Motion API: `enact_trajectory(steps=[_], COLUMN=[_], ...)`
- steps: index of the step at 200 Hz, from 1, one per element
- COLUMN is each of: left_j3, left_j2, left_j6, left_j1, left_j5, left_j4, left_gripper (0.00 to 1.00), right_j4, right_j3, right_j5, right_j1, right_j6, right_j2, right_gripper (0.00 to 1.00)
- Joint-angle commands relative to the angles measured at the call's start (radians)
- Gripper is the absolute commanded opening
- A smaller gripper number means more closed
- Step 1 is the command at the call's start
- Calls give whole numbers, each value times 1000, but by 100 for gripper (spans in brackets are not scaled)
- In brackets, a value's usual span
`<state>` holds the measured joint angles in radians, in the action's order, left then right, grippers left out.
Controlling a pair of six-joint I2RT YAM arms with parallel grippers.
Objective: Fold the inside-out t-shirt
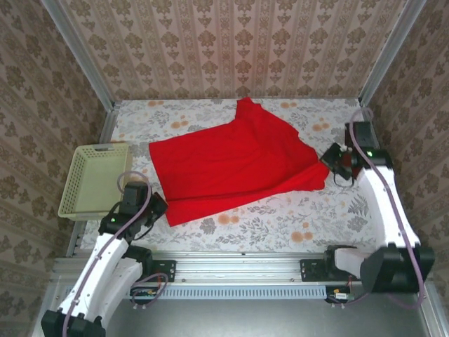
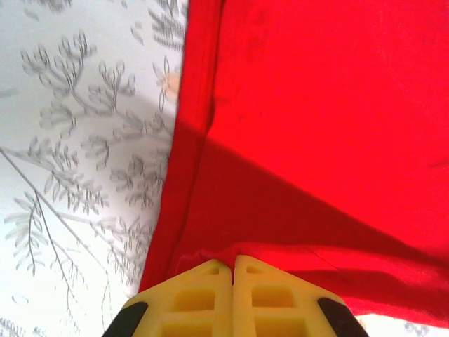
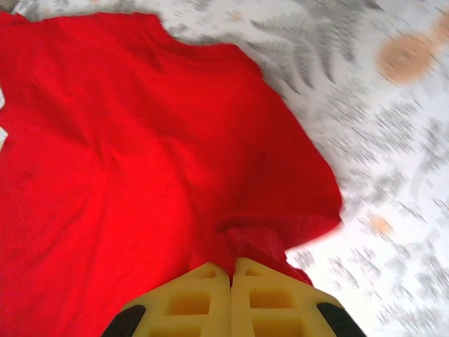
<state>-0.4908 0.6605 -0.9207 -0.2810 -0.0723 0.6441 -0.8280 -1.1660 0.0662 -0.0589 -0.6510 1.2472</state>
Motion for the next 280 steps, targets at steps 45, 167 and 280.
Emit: enact_trajectory(steps=[45, 167, 280], left_j3=[-52, -210, -8], left_j2=[212, 316, 553], left_j6=[30, 147, 60], left_j1=[6, -118, -265], left_j5=[157, 169, 93], left_j4=[-142, -69, -303], left_gripper=[0, 67, 66], right_j4=[-25, 26, 285], right_j3=[-489, -407, -4], right_j5=[-156, -112, 12], right_j1=[149, 157, -15], right_j6=[69, 207, 15], right_j2=[490, 502, 609], right_gripper=[7, 67, 51])
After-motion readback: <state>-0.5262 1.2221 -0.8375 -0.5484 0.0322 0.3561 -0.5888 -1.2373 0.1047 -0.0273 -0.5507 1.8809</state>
